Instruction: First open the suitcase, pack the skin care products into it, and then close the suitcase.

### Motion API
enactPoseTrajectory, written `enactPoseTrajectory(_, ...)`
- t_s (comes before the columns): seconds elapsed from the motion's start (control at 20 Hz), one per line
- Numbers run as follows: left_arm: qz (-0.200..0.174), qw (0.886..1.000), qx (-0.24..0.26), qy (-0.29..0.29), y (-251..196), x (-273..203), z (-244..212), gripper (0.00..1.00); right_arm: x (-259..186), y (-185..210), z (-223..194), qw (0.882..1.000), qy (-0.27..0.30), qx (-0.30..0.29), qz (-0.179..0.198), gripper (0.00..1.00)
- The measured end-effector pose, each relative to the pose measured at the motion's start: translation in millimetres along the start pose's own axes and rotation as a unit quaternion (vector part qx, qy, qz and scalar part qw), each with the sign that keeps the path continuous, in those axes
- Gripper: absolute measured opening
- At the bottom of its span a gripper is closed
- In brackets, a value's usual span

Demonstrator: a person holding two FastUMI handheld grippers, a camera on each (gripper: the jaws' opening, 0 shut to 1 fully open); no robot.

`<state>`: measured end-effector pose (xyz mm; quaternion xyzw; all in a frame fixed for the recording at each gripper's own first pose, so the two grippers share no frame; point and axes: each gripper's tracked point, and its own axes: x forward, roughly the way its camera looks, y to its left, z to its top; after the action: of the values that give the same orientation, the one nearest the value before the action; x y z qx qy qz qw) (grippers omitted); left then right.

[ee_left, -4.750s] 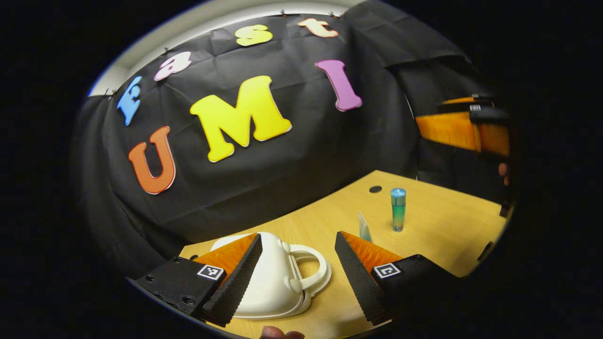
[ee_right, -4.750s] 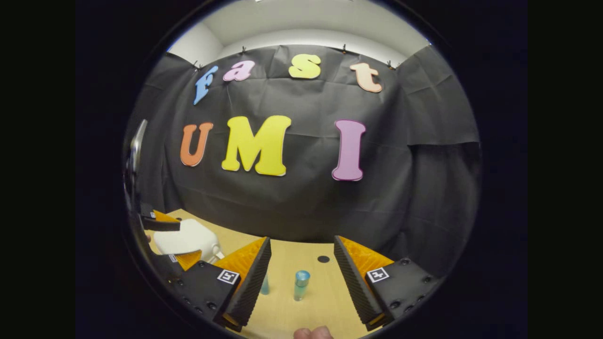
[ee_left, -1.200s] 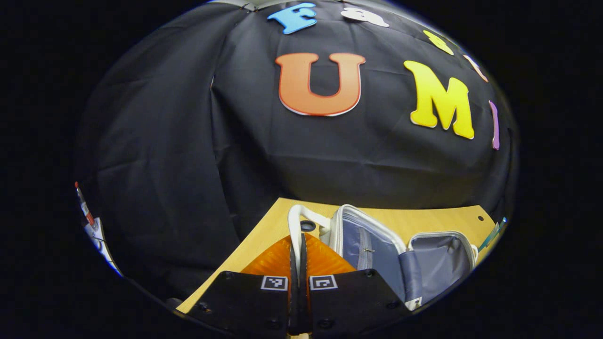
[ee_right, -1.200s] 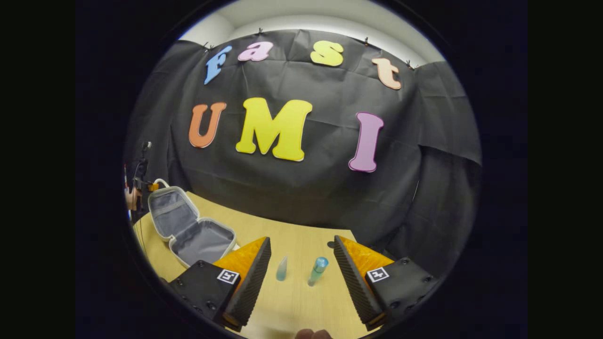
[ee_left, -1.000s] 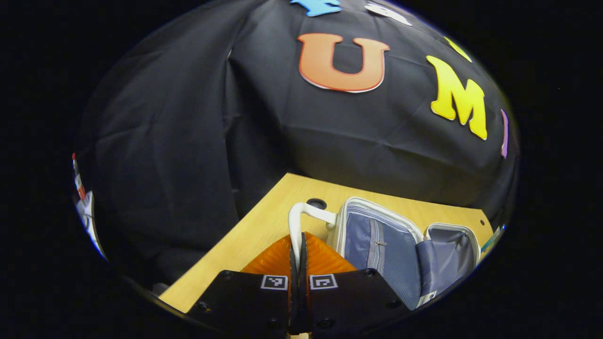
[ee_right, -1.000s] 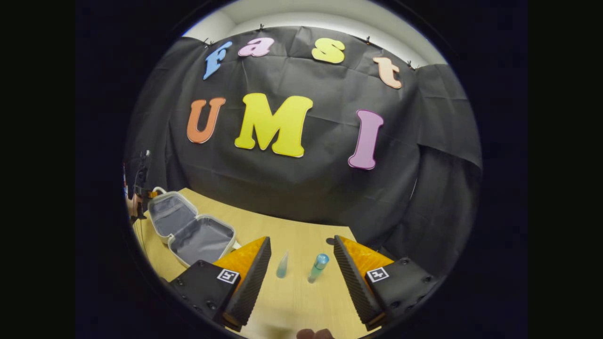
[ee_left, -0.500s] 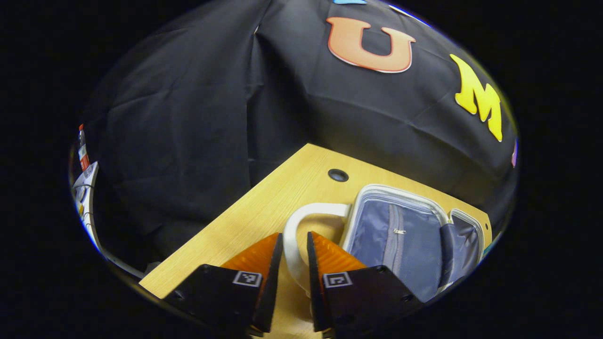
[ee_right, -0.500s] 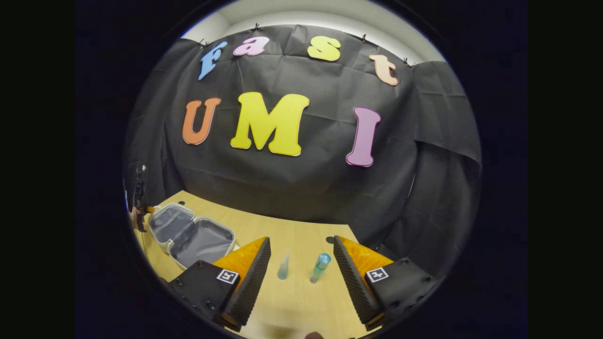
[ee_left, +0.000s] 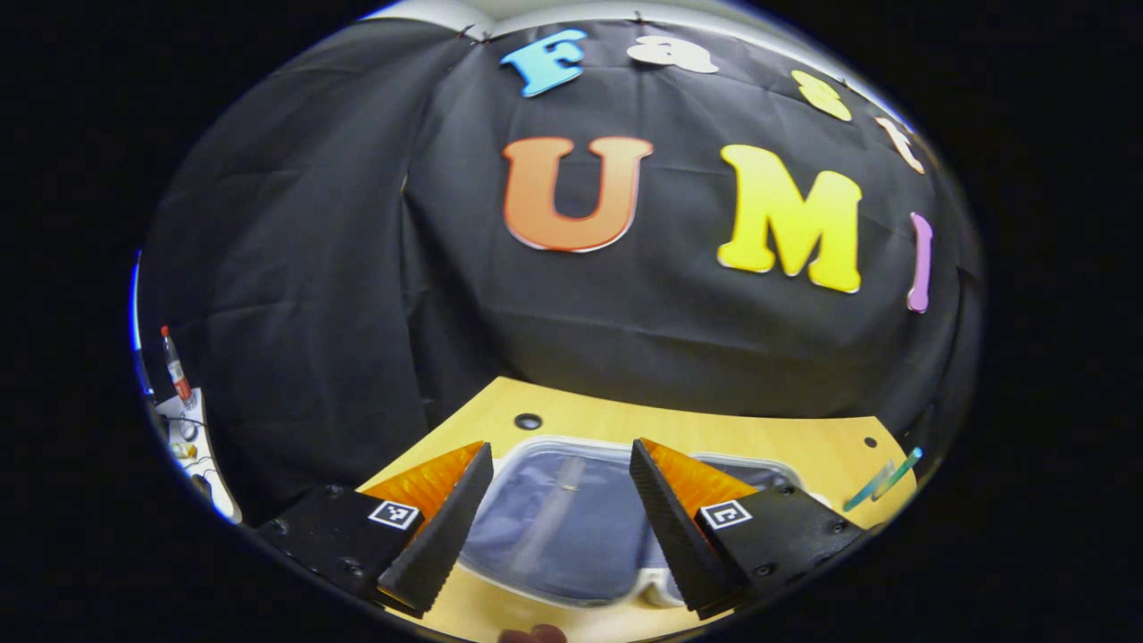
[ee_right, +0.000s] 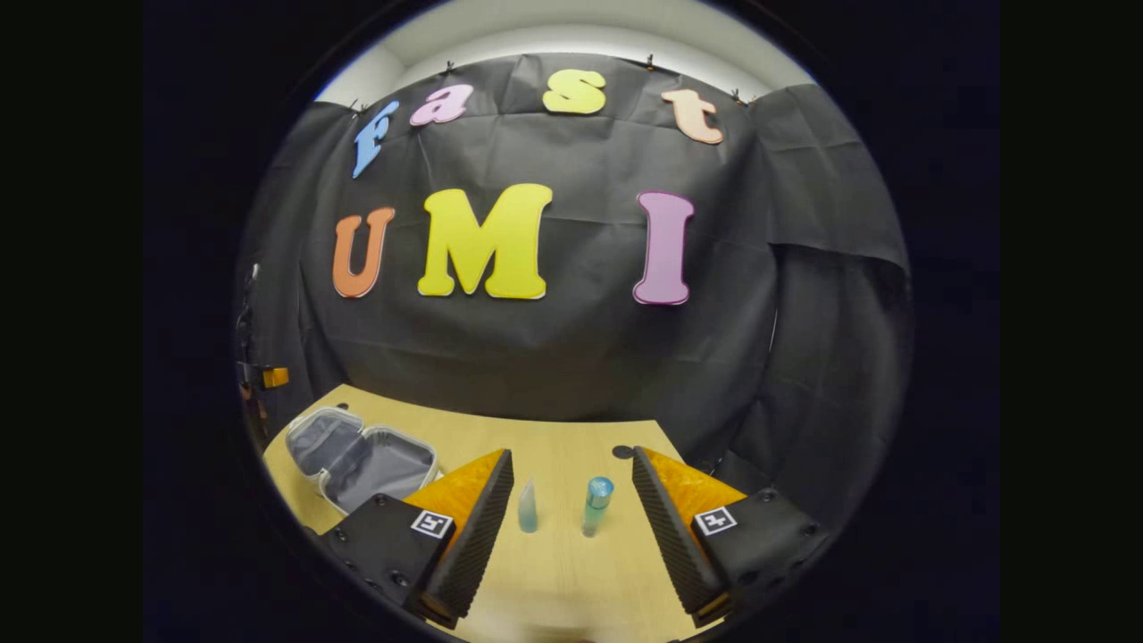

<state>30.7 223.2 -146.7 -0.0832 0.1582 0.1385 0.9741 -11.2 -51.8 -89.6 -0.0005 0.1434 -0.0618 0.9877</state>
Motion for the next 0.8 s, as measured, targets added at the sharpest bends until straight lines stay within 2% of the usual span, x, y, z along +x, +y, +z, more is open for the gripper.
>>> enactPoseTrajectory(0.2,-0.068,0.998,0.008,-0.005,-135.3,-50.3,-12.4,0.98,-1.6,-18.6,-7.4,1.0,0.002,0.01,0.022,0.79)
enactPoseTrajectory(0.45,-0.166,0.984,0.05,0.042,-264.7,-92.5,-72.6,0.98,1.0,-57.7,-25.6,0.999,0.023,0.023,0.03,0.8)
enactPoseTrajectory(0.8,-0.204,0.97,0.1,0.093,-364.1,-83.1,-160.7,0.98,8.6,-125.0,-55.3,0.998,0.061,0.008,0.019,0.79)
